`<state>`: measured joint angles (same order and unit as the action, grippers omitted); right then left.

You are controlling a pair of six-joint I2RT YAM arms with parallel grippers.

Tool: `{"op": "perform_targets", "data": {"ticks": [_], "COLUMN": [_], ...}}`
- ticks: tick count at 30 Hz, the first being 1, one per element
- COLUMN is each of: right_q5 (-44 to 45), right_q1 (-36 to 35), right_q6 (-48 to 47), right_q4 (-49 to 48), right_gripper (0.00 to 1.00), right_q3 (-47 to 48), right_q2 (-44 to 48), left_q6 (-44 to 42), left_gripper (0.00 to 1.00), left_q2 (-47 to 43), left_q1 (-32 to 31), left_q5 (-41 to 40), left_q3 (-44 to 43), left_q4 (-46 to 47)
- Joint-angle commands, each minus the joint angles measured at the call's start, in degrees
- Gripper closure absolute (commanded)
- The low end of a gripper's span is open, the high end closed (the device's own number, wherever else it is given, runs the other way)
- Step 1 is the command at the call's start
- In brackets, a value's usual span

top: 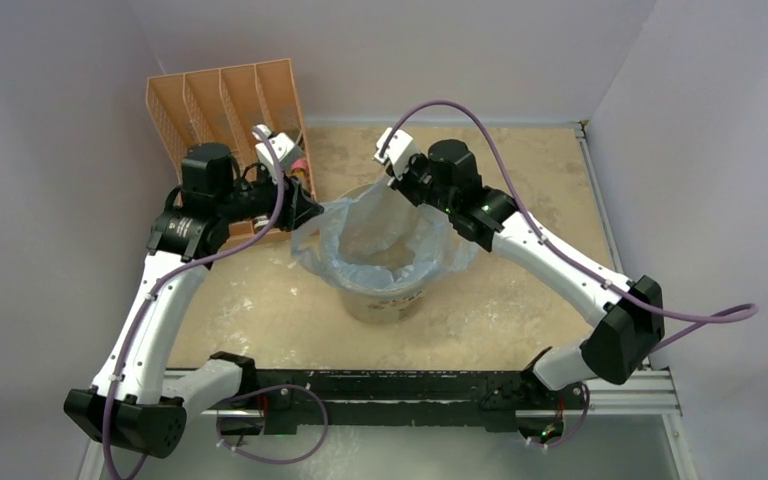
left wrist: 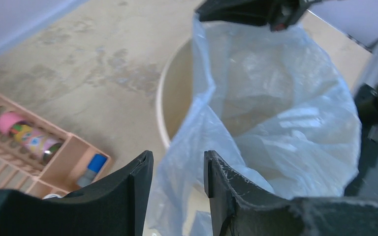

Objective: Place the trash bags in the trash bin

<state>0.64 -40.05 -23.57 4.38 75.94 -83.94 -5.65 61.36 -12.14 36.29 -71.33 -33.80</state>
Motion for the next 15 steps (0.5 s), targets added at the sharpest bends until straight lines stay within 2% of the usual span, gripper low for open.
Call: {"op": "perform_targets", "data": {"ticks": [1, 4, 8, 12, 15], "right_q5": [-2.34, -3.29, -3.75, -3.49, -3.07], "right_q1": [0.29, 0.32, 0.27, 0.28, 0.32], "right_q6": [0.63, 0.71, 0.64, 0.55, 0.37], "right_q4": [-1.81, -1.97, -1.82, -1.93, -1.73], "right_gripper": [1.00, 1.00, 1.00, 1.00, 1.00], "right_q3": [2.74, 2.64, 2.62, 2.20, 2.05], "right_q2": [3.70, 4.34, 4.81, 4.93, 4.91], "left_q6": [-4.39, -4.47, -4.00, -3.50, -2.18], "left_gripper": [0.57, 0.55, 0.55, 0.61, 0.55], "left_q2": [1.62, 2.33, 3.31, 4.79, 3.76], "left_q1": [0.19, 0.19, 0.19, 0.27, 0.29], "left_q5": [10.42, 11.25, 8.31, 7.20, 2.79], "left_q3": [-2.17, -1.79, -0.92, -0.73, 0.60], "left_q4": [-6.18, -7.19, -5.67, -4.97, -2.42]}}
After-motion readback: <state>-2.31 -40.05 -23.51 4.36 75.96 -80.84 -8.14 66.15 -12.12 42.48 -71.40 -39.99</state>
